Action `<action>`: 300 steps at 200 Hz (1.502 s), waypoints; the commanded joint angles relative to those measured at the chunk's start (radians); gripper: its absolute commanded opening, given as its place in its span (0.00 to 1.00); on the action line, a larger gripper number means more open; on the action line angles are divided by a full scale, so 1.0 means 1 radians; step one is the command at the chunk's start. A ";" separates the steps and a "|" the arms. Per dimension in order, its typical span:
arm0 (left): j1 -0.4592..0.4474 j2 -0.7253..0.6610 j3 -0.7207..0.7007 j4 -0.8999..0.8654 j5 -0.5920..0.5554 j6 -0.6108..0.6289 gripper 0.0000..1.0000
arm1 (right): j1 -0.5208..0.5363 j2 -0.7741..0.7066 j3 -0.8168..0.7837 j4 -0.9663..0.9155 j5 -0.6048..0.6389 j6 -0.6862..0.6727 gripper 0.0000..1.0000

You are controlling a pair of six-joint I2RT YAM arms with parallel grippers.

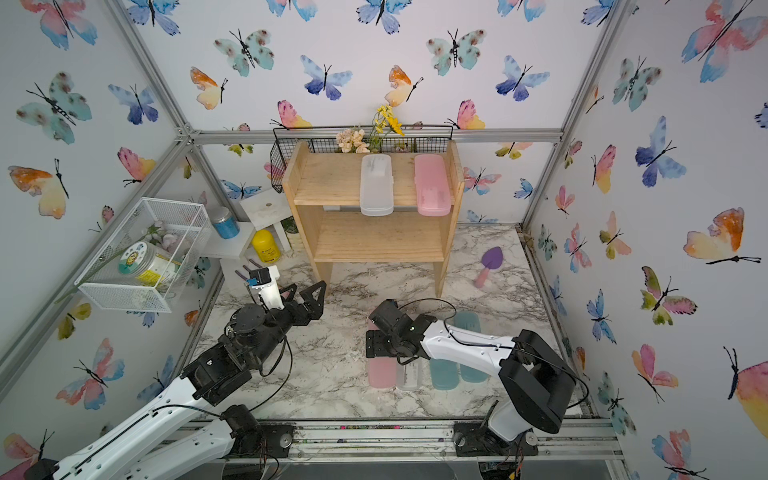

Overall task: Remove the pencil cases from the shelf
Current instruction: Place the pencil case at the center of the board.

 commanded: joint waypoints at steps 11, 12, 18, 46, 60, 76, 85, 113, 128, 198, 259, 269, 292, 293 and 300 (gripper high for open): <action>-0.006 0.013 -0.012 -0.009 -0.009 -0.027 0.99 | 0.013 0.050 0.010 0.032 0.035 0.039 0.87; -0.006 0.013 -0.012 -0.009 -0.008 -0.028 0.99 | 0.014 0.051 0.011 0.033 0.035 0.040 0.87; -0.007 0.015 -0.012 -0.009 -0.008 -0.030 0.99 | 0.018 0.063 0.017 0.036 0.035 0.038 0.87; -0.007 0.017 -0.019 -0.009 -0.010 -0.035 0.99 | 0.033 0.122 0.059 0.027 0.046 0.040 0.87; -0.006 0.017 -0.021 -0.013 -0.014 -0.036 0.99 | 0.037 0.145 0.076 0.024 0.049 0.040 0.88; -0.007 0.016 -0.021 -0.020 -0.022 -0.037 0.98 | 0.039 0.166 0.094 0.012 0.059 0.039 0.88; -0.007 0.014 -0.022 -0.023 -0.026 -0.035 0.99 | 0.039 0.174 0.103 0.004 0.064 0.038 0.88; -0.006 0.006 -0.030 -0.026 -0.042 -0.037 0.99 | 0.039 0.191 0.112 -0.016 0.083 0.043 0.89; -0.007 0.003 -0.034 -0.026 -0.044 -0.039 0.99 | 0.039 0.199 0.114 -0.026 0.090 0.045 0.90; -0.006 0.015 0.015 -0.021 -0.027 -0.043 0.99 | 0.064 0.024 0.141 -0.018 0.143 -0.015 0.99; 0.045 0.213 0.309 0.029 0.341 -0.164 0.99 | 0.065 -0.350 0.165 -0.139 0.384 -0.196 0.99; 0.046 0.249 0.349 0.084 0.392 -0.193 0.99 | 0.065 -0.386 0.190 -0.195 0.439 -0.207 0.99; 0.049 0.347 0.447 0.183 0.474 -0.254 0.99 | 0.064 -0.453 0.246 -0.302 0.530 -0.216 0.99; 0.050 0.351 0.451 0.187 0.476 -0.258 0.99 | 0.064 -0.455 0.248 -0.306 0.533 -0.216 0.99; 0.052 0.382 0.482 0.210 0.496 -0.280 0.99 | 0.062 -0.469 0.263 -0.332 0.553 -0.212 0.99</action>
